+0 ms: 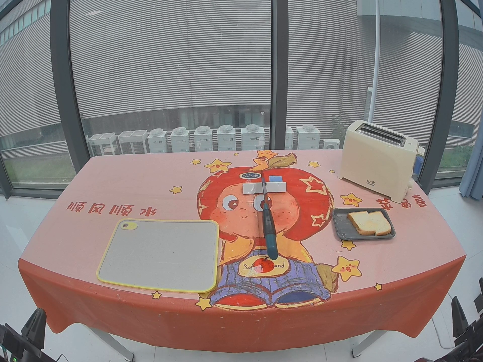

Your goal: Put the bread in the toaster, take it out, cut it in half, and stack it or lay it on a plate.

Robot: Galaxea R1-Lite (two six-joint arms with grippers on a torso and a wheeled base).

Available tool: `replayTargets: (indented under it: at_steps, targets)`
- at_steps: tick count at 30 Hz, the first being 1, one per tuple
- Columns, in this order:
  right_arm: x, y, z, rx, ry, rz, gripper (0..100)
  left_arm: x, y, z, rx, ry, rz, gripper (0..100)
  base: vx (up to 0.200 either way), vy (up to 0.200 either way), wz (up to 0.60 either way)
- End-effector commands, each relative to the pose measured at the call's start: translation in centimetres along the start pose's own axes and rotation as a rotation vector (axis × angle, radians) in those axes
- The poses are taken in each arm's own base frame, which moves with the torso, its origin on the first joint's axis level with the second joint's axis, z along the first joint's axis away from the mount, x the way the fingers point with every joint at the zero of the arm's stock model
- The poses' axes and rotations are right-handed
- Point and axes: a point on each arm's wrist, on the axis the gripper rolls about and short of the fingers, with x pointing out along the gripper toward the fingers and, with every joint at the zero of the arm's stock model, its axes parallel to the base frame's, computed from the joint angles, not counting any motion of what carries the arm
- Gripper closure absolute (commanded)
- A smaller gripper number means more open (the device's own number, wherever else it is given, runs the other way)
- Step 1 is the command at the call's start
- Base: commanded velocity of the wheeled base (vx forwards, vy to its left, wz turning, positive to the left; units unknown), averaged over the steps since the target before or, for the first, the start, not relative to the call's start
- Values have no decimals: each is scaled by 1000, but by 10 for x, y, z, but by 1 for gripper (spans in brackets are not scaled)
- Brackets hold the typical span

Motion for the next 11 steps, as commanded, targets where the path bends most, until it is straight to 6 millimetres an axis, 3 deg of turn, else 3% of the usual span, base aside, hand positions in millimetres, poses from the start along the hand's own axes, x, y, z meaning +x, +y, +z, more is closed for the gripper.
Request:
replayTargets:
  at_steps: [1, 11]
  targets:
    - [0, 0, -5, 5, 0, -3, 0, 0, 0, -5, 2, -7, 10, 100, 0, 0, 0]
    - [0, 0, -5, -10, 1, 8, 0, 0, 0, -5, 2, -7, 11, 100, 0, 0, 0]
